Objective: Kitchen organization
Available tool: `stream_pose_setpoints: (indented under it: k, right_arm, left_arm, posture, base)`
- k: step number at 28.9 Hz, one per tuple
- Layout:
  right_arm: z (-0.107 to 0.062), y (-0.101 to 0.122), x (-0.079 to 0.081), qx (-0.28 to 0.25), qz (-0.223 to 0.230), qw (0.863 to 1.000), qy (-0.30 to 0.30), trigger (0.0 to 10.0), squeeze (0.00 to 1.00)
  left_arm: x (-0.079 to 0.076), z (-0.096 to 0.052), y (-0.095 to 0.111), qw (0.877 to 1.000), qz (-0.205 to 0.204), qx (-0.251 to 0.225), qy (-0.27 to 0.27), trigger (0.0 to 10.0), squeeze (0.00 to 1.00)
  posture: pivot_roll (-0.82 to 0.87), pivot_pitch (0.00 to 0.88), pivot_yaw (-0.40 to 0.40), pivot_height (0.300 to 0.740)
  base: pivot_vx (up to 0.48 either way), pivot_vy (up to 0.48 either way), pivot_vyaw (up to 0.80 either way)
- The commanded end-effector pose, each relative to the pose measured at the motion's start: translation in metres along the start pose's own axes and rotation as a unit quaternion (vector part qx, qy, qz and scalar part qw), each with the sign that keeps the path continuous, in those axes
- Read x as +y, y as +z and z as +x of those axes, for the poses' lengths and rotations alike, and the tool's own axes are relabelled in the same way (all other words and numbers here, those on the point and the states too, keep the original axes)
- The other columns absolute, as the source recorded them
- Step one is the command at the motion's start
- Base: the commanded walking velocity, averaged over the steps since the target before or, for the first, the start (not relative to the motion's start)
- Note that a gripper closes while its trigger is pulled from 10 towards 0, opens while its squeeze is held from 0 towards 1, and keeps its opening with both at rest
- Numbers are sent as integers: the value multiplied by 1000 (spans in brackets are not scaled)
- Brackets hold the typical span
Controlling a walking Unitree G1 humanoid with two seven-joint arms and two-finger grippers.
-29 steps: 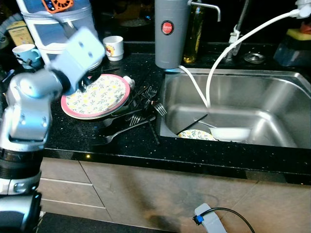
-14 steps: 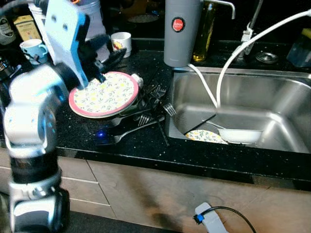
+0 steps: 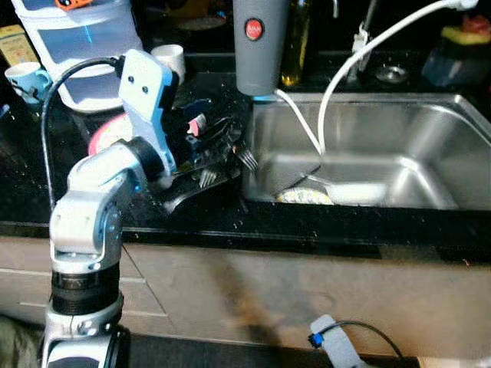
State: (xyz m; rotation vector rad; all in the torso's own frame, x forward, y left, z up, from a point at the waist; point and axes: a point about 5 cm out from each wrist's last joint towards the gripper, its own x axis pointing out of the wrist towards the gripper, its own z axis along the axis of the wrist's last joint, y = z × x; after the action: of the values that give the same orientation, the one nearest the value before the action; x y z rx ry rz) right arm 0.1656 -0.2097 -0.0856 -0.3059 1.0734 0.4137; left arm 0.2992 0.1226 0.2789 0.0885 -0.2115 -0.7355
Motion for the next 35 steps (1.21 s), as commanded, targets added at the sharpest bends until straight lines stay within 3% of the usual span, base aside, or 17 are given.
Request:
stream_pose_setpoints:
  k: [1, 8, 19, 35]
  right_arm:
    - [1, 0, 3, 3, -5, 1000, 7, 10000, 0]
    - [1, 0, 3, 1, 0, 1000, 9, 10000, 0]
    - [1, 1, 3, -1, -2, 1000, 5, 10000, 0]
    - [0, -1, 1, 0, 0, 1000, -6, 10000, 0]
  left_arm:
    - [-2, -2, 1, 1000, 1, -6, 3, 10000, 0]
    - [-9, 3, -1, 1000, 4, -6, -2, 10000, 0]
    - [-8, 3, -1, 1000, 13, -7, 11, 10000, 0]
    - [3, 2, -1, 998, 6, -24, 49, 10000, 0]
  posture:
    - [20, 0, 28, 740]
    - [20, 0, 25, 740]
    - [16, 0, 26, 740]
    - [14, 0, 19, 740]
  base:
    - [0, 0, 794]
    - [0, 0, 794]
    - [0, 0, 726]
    - [68, 0, 0]
